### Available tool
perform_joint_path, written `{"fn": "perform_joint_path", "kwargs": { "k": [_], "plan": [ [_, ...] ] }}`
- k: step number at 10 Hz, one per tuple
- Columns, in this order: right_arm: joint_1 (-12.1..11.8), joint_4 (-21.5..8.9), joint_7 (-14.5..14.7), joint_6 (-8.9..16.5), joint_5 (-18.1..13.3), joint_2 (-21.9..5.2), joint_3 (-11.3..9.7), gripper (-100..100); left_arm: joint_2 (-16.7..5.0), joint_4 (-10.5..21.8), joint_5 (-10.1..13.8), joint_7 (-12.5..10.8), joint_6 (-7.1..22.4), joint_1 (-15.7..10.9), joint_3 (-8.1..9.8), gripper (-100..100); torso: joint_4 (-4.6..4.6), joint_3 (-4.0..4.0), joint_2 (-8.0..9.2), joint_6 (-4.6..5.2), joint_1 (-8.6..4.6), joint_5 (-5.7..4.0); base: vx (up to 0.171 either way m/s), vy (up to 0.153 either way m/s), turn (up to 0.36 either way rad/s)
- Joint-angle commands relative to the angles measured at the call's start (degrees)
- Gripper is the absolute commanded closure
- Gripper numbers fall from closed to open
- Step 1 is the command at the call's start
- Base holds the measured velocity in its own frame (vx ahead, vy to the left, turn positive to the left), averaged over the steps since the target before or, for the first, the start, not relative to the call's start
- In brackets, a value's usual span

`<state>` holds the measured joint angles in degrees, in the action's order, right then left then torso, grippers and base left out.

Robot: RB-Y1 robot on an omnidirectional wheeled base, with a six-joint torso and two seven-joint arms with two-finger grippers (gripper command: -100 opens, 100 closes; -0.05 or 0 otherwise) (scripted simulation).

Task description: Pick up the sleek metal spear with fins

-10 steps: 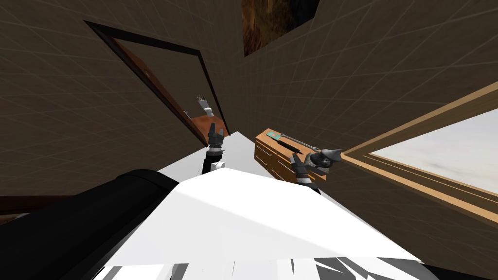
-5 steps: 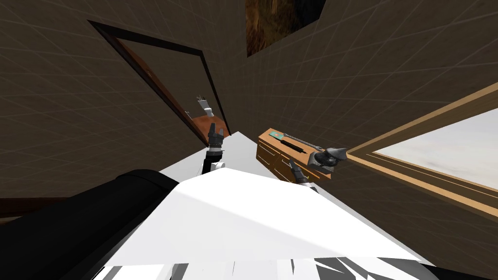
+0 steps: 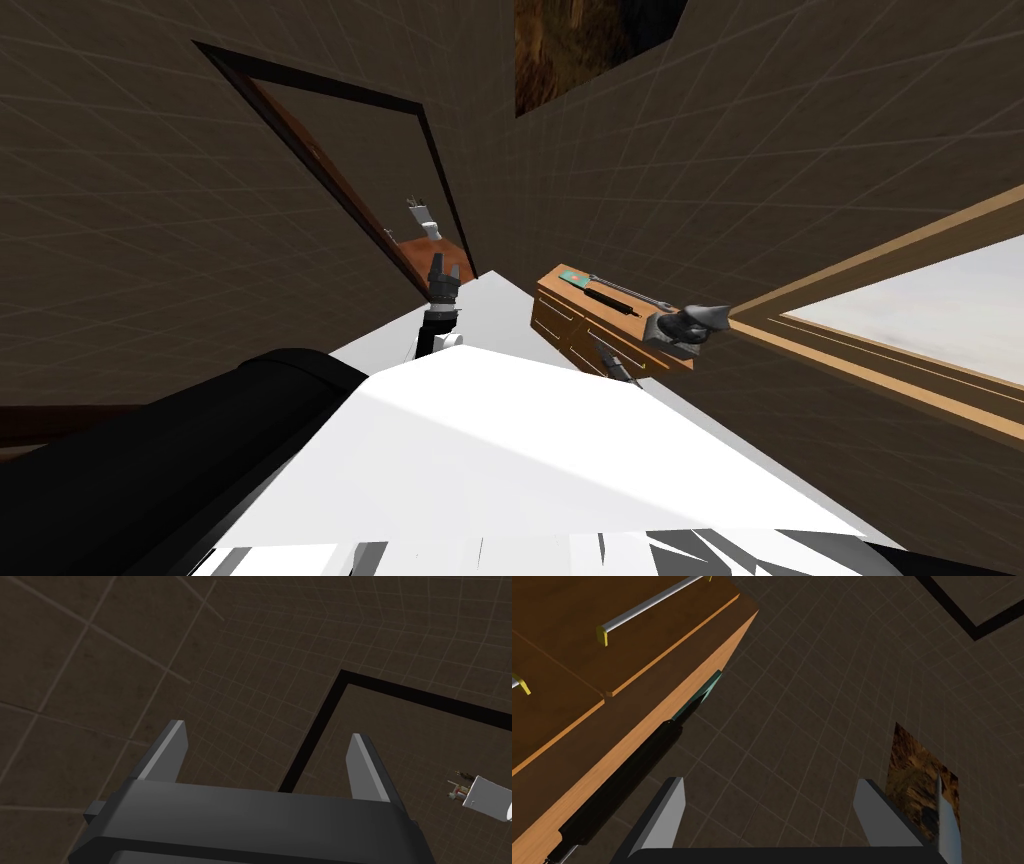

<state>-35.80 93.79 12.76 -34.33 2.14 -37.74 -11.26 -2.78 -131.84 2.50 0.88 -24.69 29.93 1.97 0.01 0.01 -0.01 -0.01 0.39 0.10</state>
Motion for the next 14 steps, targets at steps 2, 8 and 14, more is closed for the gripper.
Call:
{"fn": "perform_joint_path", "kwargs": {
  "k": [2, 8, 14],
  "plan": [
    [0.06, -3.99, 1.39, 0.34, -0.77, -2.93, -0.93, -100, 0.0, 0.0, 0.0, 0.0, 0.0, 0.0, 0.0, 0, -0.02, -0.05, -0.1, -0.02, 0.06, 0.01, 0.019, 0.113, 0.025],
    [0.36, -14.25, 5.2, 0.01, -3.78, -9.98, -3.74, -100, 0.0, 0.0, 0.0, 0.0, 0.0, 0.0, 0.0, 0, -0.01, -0.04, -0.07, -0.01, -0.04, 0.0, 0.01, 0.098, 0.049],
    [0.97, -22.19, 7.56, -0.21, -6.36, -14.48, -5.67, -100, 0.0, 0.0, 0.0, 0.0, 0.0, 0.01, 0.0, 0, -0.04, -0.1, -0.18, 0.0, -0.08, 0.0, 0.026, 0.069, 0.049]
  ]
}}
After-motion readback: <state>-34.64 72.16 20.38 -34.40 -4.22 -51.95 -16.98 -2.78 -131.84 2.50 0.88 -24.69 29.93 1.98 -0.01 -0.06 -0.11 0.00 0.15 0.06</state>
